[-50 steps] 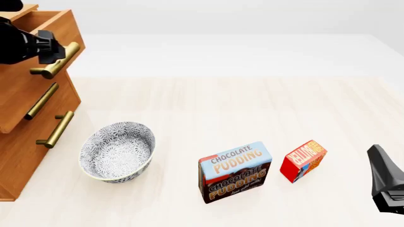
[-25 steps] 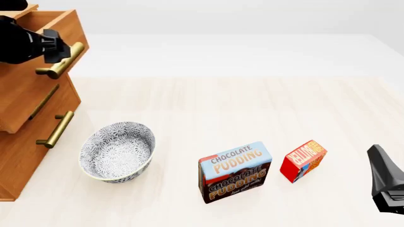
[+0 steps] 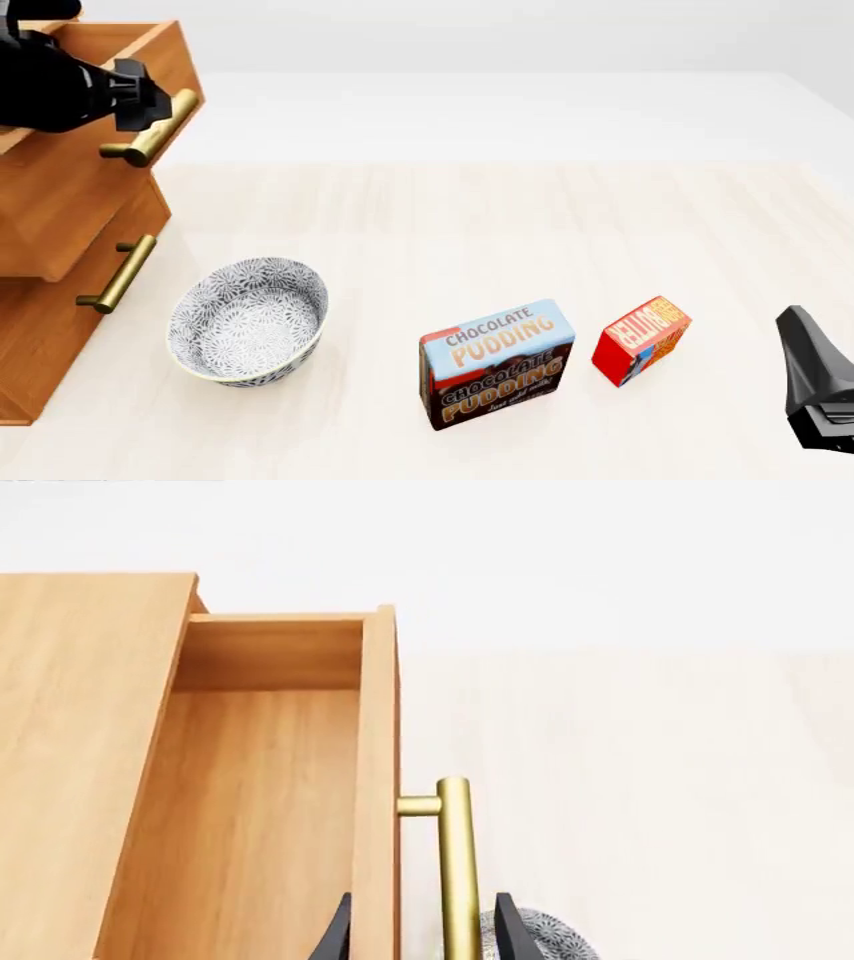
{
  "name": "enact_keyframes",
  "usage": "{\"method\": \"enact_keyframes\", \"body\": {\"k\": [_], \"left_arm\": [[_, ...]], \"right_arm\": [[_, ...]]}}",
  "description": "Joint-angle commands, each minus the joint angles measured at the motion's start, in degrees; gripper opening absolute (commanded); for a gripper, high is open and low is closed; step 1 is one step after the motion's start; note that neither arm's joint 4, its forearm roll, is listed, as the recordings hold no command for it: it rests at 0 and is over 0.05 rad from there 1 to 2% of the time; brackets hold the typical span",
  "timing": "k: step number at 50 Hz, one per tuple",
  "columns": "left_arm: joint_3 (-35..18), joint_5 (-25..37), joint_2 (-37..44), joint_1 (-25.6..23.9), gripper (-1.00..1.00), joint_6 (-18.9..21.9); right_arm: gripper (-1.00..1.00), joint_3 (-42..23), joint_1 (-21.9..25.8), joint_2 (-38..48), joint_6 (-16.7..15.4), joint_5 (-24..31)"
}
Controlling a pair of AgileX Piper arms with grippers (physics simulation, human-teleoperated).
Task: Put the butter at the back in the top drawer of the cabinet and close it.
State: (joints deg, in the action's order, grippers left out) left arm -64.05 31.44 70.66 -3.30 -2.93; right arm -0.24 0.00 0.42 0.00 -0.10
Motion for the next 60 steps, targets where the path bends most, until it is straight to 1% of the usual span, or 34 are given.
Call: {"method": "enact_keyframes", "body": {"k": [1,18,27,60], "left_arm": [[0.60,-0.47,4.17,-2.64,1.00,2.59],[0.18,-1.04,5.47,-4.95,1.00,1.95],[-0.15,-1.58,6.35,-6.73,1.00,0.94],[0.53,-2.93,7.55,-9.31,1.00,0.28]], "right_arm": [[1.00,0.00,0.00,0.00,0.00,0.00],[1.00,0.00,0.00,0.00,0.00,0.00],[1.00,0.00,0.00,0.00,0.00,0.00],[1.00,0.00,0.00,0.00,0.00,0.00]]}}
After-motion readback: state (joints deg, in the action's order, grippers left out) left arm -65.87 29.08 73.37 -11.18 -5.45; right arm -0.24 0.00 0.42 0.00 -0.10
